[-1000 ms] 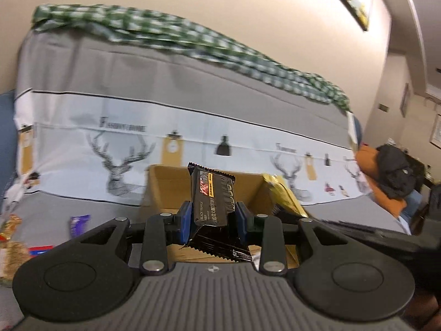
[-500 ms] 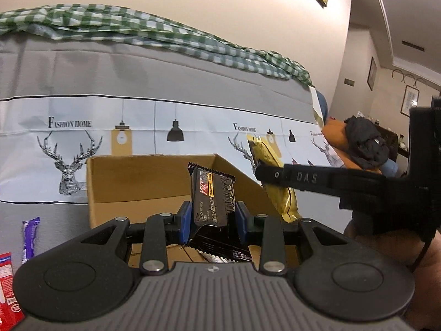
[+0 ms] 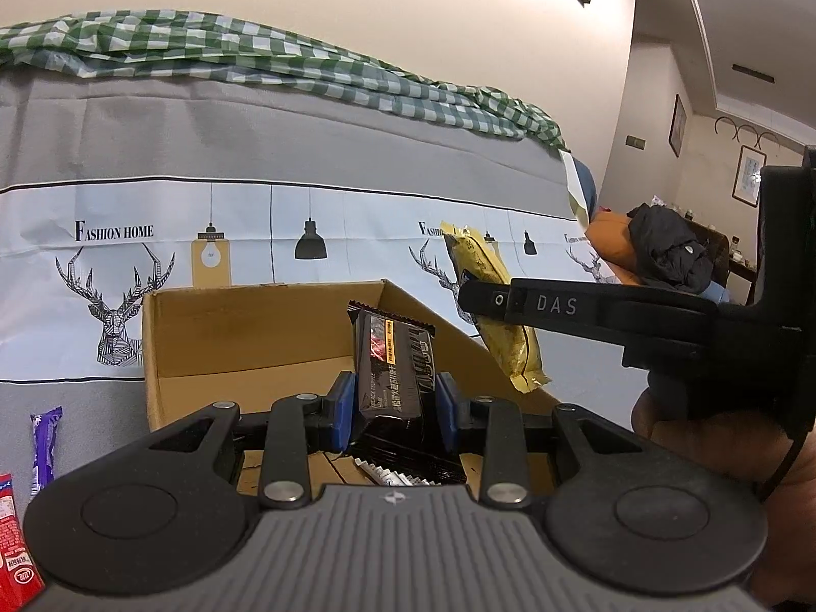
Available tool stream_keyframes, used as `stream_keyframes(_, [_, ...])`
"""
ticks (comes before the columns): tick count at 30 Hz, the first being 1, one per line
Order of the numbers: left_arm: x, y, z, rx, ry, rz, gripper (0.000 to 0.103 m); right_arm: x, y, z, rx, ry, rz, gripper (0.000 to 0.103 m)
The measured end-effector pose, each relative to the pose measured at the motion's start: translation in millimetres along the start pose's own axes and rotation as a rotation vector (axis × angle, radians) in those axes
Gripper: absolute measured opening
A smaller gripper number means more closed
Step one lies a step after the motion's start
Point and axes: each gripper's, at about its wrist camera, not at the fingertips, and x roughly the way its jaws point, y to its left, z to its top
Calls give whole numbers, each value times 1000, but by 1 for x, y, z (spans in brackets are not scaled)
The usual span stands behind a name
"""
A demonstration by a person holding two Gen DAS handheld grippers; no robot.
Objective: Organize snacks
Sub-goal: 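Carry the chocolate bar and yellow wafer stick over the cardboard box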
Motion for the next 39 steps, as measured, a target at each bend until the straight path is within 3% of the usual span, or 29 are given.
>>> stream_keyframes(39, [0, 2, 1, 17, -10, -33, 36, -4, 0, 1, -11, -35, -7, 11])
